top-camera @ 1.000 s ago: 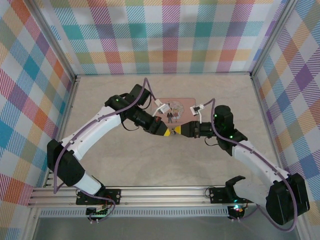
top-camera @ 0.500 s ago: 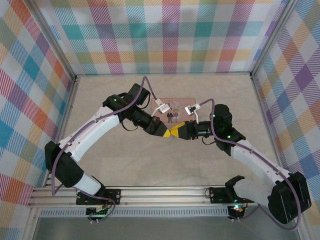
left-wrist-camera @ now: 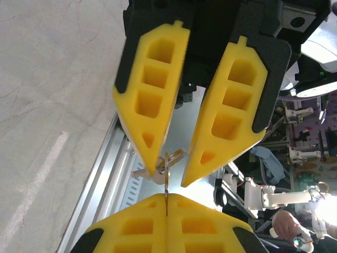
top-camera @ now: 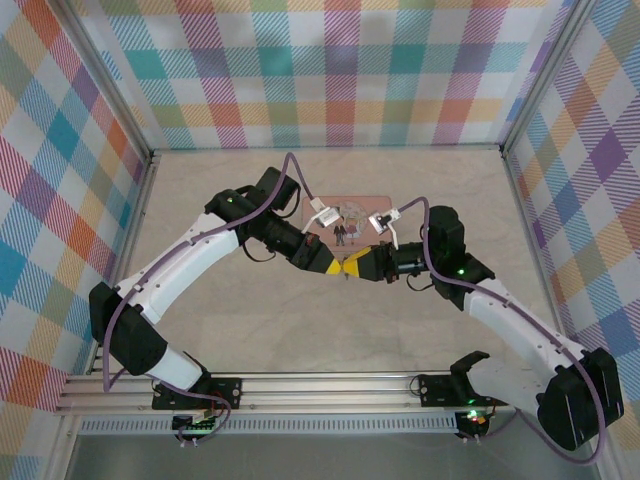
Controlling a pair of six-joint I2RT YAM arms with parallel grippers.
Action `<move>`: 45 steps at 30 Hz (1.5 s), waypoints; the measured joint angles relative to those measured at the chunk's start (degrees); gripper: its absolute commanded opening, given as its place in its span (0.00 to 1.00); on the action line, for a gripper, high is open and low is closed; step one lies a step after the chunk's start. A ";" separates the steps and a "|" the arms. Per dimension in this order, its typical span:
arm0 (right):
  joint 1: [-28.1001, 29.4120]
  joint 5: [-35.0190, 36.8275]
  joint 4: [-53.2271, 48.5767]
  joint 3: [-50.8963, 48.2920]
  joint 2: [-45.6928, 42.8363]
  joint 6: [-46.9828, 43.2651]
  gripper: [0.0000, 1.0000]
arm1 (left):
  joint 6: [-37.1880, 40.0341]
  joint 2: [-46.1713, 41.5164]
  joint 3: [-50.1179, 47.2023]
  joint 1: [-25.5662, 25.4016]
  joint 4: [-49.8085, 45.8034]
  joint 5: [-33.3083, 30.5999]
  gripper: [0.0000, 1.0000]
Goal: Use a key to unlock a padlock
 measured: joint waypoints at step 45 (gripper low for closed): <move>5.40 61.94 -14.12 7.50 -2.62 -38.77 0.00 | -45.77 -5.49 -17.84 13.25 31.65 -22.34 0.86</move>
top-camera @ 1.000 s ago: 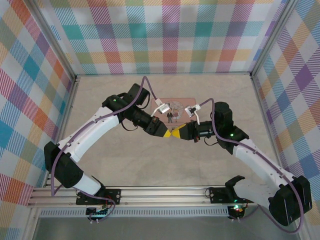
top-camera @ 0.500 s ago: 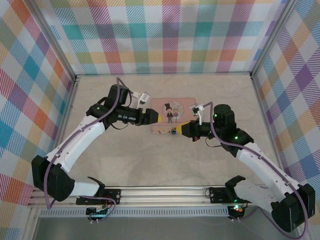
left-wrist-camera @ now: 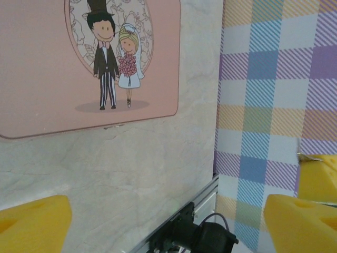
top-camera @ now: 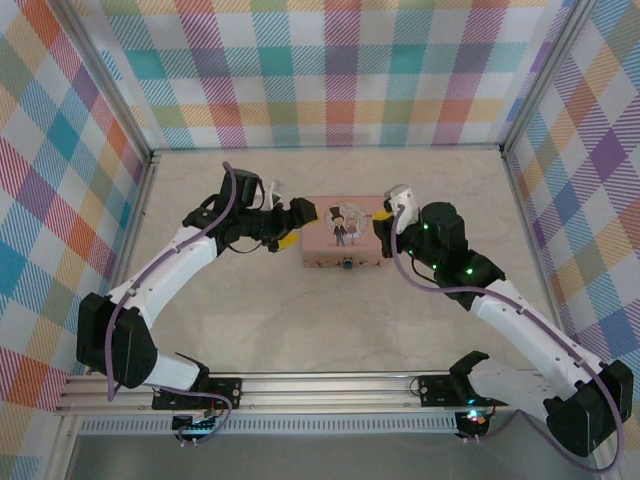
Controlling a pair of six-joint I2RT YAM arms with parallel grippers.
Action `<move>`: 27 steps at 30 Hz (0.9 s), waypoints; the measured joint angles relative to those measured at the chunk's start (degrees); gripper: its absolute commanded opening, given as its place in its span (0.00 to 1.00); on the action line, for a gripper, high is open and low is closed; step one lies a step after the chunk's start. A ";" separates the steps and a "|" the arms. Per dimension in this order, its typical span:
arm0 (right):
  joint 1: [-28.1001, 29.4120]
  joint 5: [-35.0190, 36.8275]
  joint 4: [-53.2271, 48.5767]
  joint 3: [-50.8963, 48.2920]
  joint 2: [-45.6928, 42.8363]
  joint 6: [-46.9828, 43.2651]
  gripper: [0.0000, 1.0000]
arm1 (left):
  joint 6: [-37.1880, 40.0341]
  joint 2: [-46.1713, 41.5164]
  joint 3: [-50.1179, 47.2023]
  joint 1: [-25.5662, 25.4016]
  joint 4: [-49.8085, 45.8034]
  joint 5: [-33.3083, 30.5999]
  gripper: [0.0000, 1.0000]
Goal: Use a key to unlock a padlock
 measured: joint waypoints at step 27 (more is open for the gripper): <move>20.68 20.74 37.29 -0.79 7.04 -53.66 0.00 | -21.20 0.33 10.03 -5.09 21.57 -0.22 0.66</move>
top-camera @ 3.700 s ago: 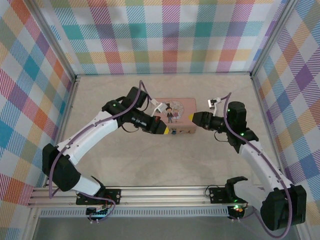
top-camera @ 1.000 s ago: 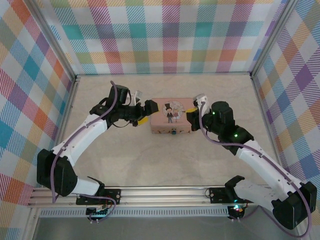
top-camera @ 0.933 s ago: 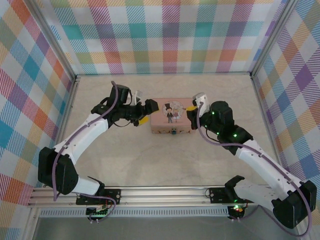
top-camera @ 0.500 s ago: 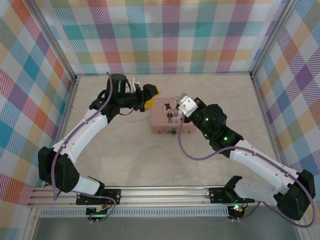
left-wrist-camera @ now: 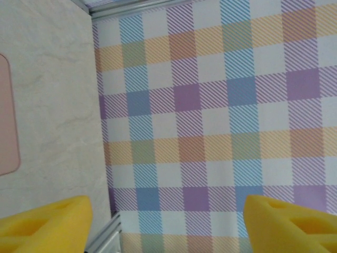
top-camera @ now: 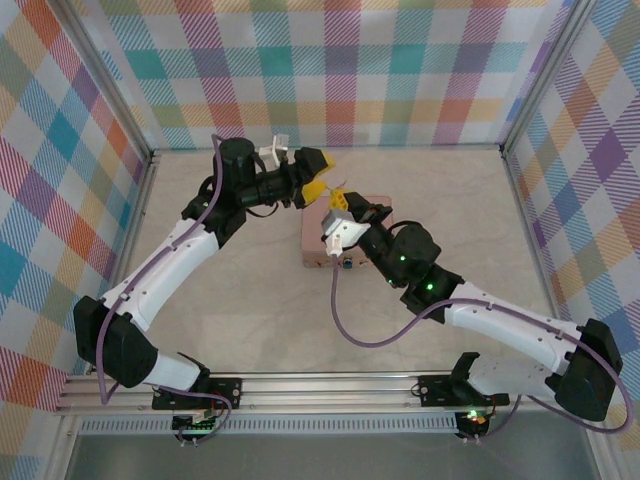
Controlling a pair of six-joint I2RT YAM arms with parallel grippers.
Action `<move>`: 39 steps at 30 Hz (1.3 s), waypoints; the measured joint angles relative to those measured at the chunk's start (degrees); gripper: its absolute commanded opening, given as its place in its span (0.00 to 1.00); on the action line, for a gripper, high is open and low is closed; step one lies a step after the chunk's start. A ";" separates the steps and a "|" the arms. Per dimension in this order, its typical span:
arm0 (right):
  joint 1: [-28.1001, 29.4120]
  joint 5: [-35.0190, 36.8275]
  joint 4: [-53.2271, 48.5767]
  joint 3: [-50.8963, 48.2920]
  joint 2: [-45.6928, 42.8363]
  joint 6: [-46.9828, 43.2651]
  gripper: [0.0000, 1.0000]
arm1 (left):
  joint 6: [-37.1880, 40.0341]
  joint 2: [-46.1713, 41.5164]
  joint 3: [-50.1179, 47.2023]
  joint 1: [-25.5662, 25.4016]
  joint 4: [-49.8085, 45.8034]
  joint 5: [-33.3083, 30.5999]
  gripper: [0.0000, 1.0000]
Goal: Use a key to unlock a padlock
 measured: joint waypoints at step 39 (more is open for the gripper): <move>-0.02 3.39 -0.98 -3.72 -3.28 2.05 0.35 | 3.48 -1.01 0.39 -2.14 -1.88 -1.46 0.00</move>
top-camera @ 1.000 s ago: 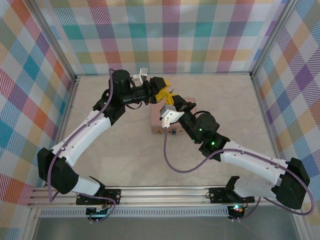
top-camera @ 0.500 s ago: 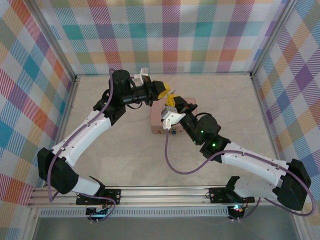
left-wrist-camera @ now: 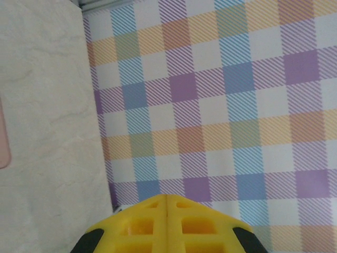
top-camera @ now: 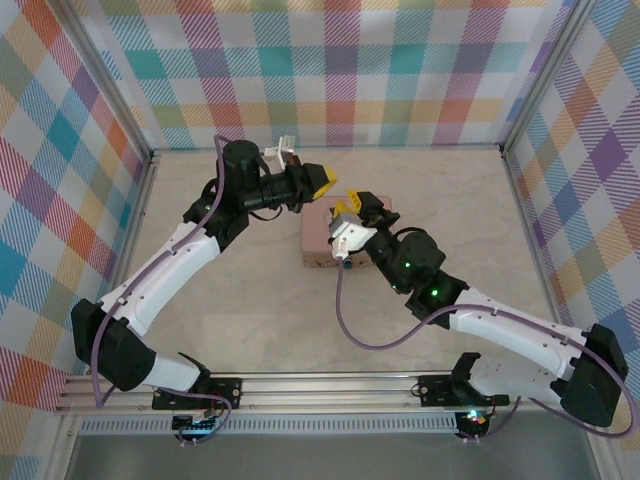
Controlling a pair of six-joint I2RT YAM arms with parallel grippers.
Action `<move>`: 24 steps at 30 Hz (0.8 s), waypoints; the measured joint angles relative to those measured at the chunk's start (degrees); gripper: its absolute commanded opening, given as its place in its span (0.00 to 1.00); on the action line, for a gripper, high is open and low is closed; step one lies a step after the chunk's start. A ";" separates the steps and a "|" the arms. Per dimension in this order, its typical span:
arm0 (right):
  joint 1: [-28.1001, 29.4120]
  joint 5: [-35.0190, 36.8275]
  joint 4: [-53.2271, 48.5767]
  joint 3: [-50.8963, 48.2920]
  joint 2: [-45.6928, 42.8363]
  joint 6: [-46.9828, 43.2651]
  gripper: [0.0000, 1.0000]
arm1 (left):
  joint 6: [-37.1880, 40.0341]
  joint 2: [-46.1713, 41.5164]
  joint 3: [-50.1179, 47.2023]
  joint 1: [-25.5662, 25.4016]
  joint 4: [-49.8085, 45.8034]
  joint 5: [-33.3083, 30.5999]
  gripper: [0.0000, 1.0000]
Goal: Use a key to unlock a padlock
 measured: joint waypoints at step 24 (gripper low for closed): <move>-3.82 0.35 -44.85 5.27 -6.60 49.51 0.36 | 20.31 -9.09 -13.97 0.02 -17.16 -15.91 0.56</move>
